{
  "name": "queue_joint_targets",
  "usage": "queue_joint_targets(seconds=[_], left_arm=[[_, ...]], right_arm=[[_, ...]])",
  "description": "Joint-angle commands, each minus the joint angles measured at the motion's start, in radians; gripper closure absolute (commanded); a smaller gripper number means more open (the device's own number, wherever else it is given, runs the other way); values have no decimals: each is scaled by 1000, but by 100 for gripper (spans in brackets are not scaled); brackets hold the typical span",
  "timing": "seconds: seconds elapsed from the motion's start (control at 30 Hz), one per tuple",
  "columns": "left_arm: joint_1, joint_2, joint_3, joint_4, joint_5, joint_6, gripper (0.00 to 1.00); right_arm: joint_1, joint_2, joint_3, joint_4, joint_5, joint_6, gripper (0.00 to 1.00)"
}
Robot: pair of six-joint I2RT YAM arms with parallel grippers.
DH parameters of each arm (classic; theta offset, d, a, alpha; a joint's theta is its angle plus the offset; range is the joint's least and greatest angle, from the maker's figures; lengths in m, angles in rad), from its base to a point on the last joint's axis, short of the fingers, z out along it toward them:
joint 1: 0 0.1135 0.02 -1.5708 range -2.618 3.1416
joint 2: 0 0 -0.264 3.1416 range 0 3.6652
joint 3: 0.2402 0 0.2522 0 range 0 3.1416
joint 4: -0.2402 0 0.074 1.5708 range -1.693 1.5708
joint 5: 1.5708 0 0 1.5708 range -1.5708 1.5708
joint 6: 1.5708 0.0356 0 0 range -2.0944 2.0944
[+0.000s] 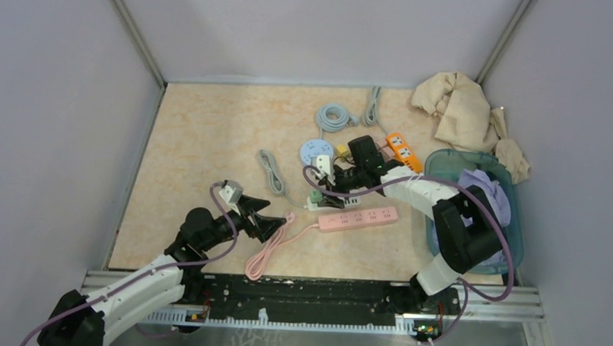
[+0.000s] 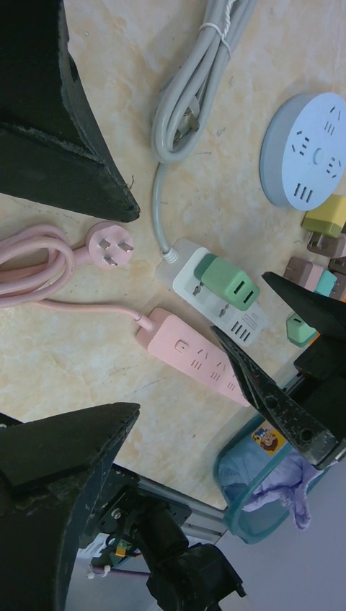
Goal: Pull the plug off the socket
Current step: Remove the plug from the socket.
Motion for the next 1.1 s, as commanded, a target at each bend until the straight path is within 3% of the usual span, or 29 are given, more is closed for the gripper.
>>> queue_joint_targets(seconds=[0.0, 0.1, 0.27, 0.53, 0.8, 0.93, 1.07], left_arm=[[-3, -3, -4, 13, -9, -8, 0], [-3, -11, -4, 3, -6, -9, 0], [-2, -33, -4, -9, -7, -8, 0], [-3, 14, -6, 55, 33, 31, 1], [-26, 308, 106, 189, 193, 343, 5], [-65, 463, 120, 334, 195, 555, 3], [-71, 644, 182, 415, 178, 652, 3]], right_arm=[[69, 46, 73, 33, 87, 47, 37], [97, 80, 99, 25, 143, 54, 43], [102, 110, 131, -22, 160, 33, 68], [102, 99, 114, -41, 180, -23, 99], [92, 55, 117, -90, 95, -86, 100], [62, 37, 110, -118, 24, -128, 100], [49, 16, 83, -108, -8, -159, 100]])
